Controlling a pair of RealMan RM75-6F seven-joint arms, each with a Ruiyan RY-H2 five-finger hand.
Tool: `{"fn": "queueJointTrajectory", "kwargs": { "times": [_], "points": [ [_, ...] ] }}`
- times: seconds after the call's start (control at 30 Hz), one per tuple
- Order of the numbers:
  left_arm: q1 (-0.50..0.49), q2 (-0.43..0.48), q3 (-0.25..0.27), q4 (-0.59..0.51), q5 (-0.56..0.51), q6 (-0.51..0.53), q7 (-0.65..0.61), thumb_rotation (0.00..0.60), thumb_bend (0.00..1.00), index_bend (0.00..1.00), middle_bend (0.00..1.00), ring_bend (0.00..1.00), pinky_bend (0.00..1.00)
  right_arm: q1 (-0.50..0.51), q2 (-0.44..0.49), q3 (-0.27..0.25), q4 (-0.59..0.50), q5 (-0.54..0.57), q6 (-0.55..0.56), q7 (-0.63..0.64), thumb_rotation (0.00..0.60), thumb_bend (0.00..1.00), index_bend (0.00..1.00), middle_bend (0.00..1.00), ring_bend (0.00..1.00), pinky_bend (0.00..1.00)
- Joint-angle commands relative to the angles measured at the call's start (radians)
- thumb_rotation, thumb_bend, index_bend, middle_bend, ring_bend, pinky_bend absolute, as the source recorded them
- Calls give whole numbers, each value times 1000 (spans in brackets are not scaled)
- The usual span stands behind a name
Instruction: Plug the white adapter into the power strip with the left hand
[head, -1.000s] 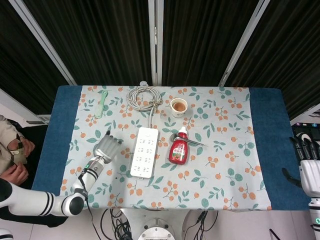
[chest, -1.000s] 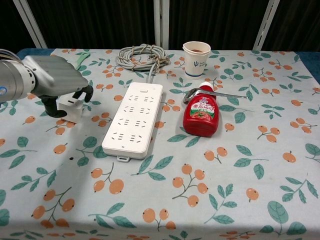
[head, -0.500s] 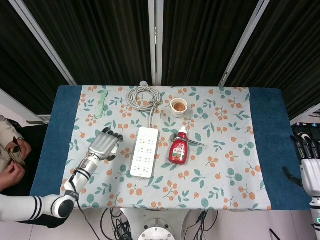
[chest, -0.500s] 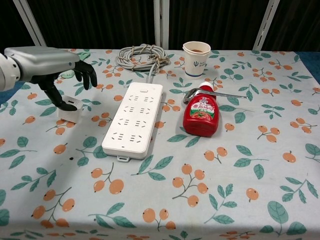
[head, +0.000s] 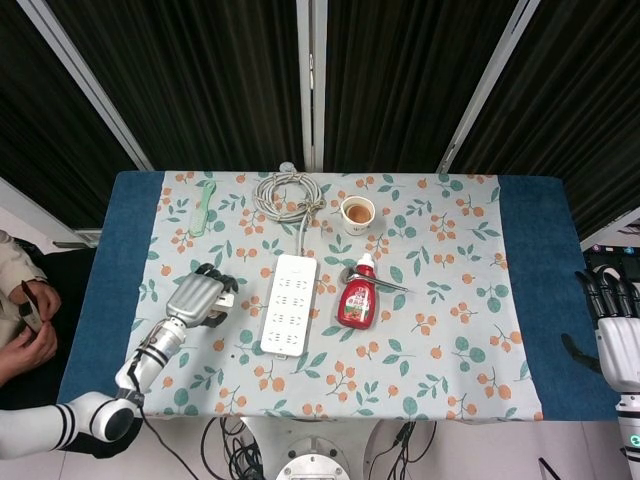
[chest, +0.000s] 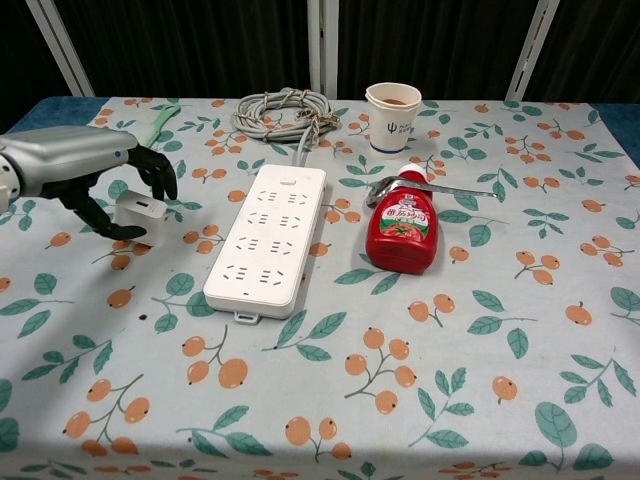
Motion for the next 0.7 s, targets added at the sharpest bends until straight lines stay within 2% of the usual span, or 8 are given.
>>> {"fn": "queueJointTrajectory", "kwargs": {
  "times": [0.03, 0.43, 0.6, 0.7],
  "points": [
    [7, -9, -7, 18, -2, 4, 14, 600, 287, 362, 373, 236, 165, 1, -1, 0, 0, 1, -1, -1, 600, 173, 0, 65, 0, 0],
    [30, -15, -27, 40, 9, -2, 14, 600, 305, 404, 417, 263, 168, 6, -2, 1, -6, 3, -7, -11, 600, 173, 0, 65, 0, 0],
    [33, -18, -32, 54, 11, -15, 17, 600, 315, 437, 448, 285, 181, 4, -2, 0, -10, 3, -4, -14, 600, 173, 0, 65, 0, 0],
    [32, -20, -36, 62, 16, -23, 14, 600, 345, 485, 498, 322, 204, 2, -3, -1, -11, 2, -1, -14, 600, 173, 0, 66, 0, 0]
  ]
}}
